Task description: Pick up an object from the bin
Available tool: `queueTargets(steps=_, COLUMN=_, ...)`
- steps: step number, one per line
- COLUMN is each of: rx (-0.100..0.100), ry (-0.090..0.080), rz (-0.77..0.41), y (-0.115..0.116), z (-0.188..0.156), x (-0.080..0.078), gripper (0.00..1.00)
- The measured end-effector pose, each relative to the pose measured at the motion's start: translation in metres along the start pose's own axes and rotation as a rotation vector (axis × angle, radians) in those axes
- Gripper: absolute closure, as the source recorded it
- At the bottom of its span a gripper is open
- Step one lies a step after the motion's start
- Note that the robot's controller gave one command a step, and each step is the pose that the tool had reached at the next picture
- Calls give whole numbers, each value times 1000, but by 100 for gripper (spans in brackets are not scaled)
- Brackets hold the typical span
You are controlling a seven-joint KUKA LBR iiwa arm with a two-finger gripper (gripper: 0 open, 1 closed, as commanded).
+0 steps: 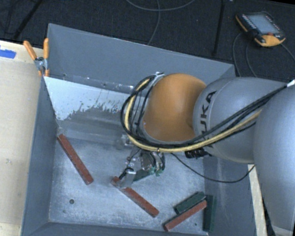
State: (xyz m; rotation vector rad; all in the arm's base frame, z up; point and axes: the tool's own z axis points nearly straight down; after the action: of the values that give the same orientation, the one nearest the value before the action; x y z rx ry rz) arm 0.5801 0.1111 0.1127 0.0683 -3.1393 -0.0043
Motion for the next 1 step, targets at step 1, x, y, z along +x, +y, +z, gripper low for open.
queueTargets(steps=1, rx=3, ry=-2, rz=-250, y=-69, z=27, x=-5, gripper=0)
